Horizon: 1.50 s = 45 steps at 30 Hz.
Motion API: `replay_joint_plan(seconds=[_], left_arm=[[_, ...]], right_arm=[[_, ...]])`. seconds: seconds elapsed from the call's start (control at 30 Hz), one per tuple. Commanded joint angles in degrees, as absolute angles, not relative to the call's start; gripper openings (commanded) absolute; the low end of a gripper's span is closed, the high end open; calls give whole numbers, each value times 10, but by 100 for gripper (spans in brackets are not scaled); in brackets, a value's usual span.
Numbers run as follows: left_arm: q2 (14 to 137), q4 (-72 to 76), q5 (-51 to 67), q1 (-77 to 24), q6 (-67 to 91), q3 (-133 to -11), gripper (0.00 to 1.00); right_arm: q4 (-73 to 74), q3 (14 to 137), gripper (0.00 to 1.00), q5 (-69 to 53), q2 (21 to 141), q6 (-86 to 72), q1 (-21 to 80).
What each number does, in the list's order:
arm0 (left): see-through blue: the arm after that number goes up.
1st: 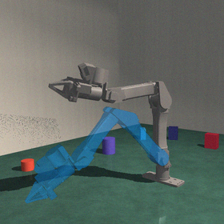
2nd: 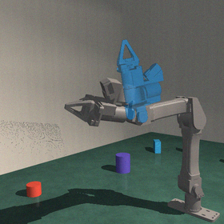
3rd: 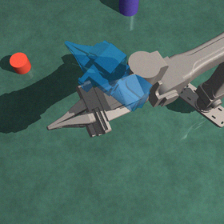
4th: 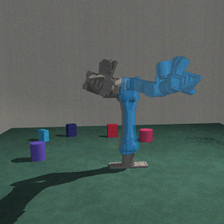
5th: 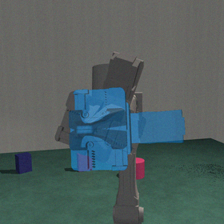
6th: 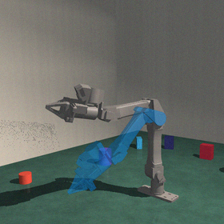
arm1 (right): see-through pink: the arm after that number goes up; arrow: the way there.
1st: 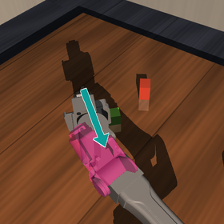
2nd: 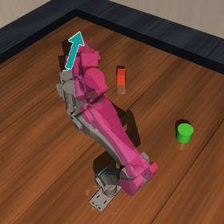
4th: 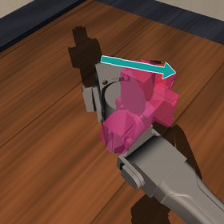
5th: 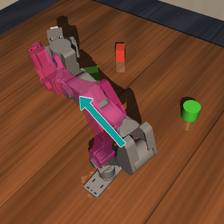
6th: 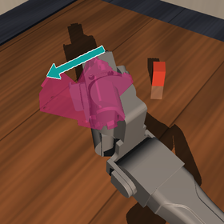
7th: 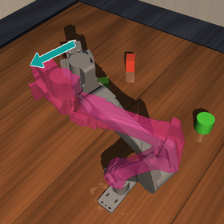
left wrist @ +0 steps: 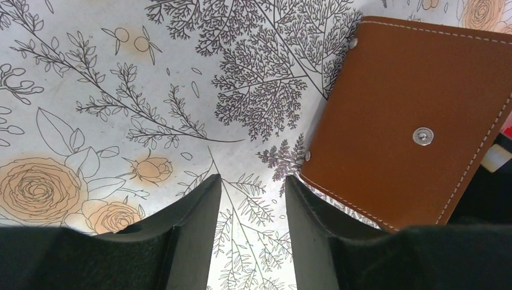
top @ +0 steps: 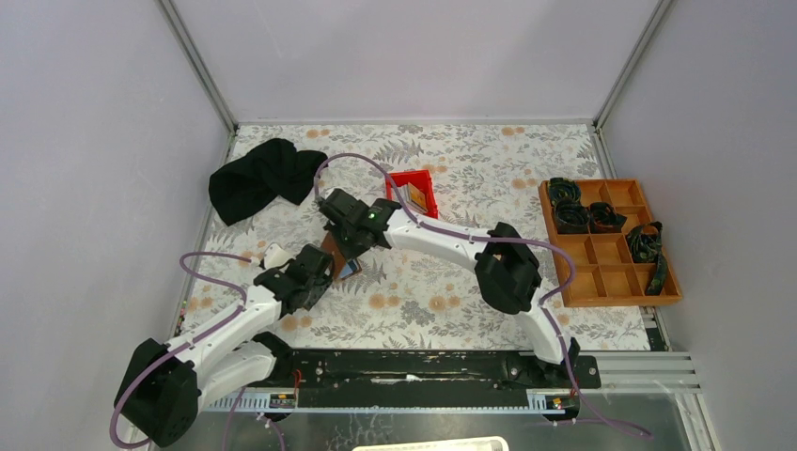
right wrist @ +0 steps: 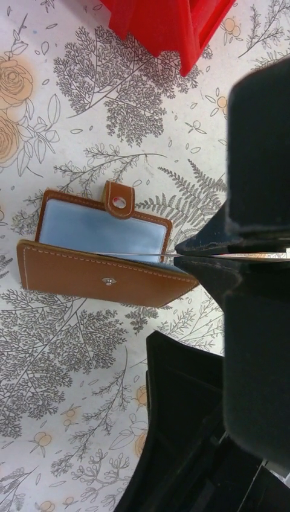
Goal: Put the credit cards into the card holder
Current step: Open the card holder at the center of the board.
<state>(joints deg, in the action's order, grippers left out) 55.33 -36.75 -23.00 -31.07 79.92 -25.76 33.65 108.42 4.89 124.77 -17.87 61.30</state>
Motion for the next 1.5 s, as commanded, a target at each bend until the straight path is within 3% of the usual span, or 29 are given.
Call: replay_joint_plan(seconds=[0.0, 0.5, 0.8, 0.97, 1.07, 1.17, 1.47], left_arm=[[556, -352, -251, -308, 792, -254, 51], [576, -389, -281, -305, 811, -263, 52], [495, -459, -344, -304, 866, -287, 51], [504, -466, -350, -302, 874, -284, 41], [538, -466, -339, -301, 875, -285, 26], [564, -465, -331, -300, 882, -282, 20], [621, -442, -328, -283, 868, -285, 21]], right_arm=[[301, 1085, 0, 5, 1248, -191, 601], [196, 1003, 0, -117, 1239, -224, 564], [174, 993, 0, -150, 1243, -228, 546], [176, 1004, 0, -161, 1248, -224, 544], [176, 1007, 0, -163, 1249, -220, 543], [176, 1009, 0, -165, 1247, -218, 541], [164, 1009, 0, -180, 1244, -215, 541]])
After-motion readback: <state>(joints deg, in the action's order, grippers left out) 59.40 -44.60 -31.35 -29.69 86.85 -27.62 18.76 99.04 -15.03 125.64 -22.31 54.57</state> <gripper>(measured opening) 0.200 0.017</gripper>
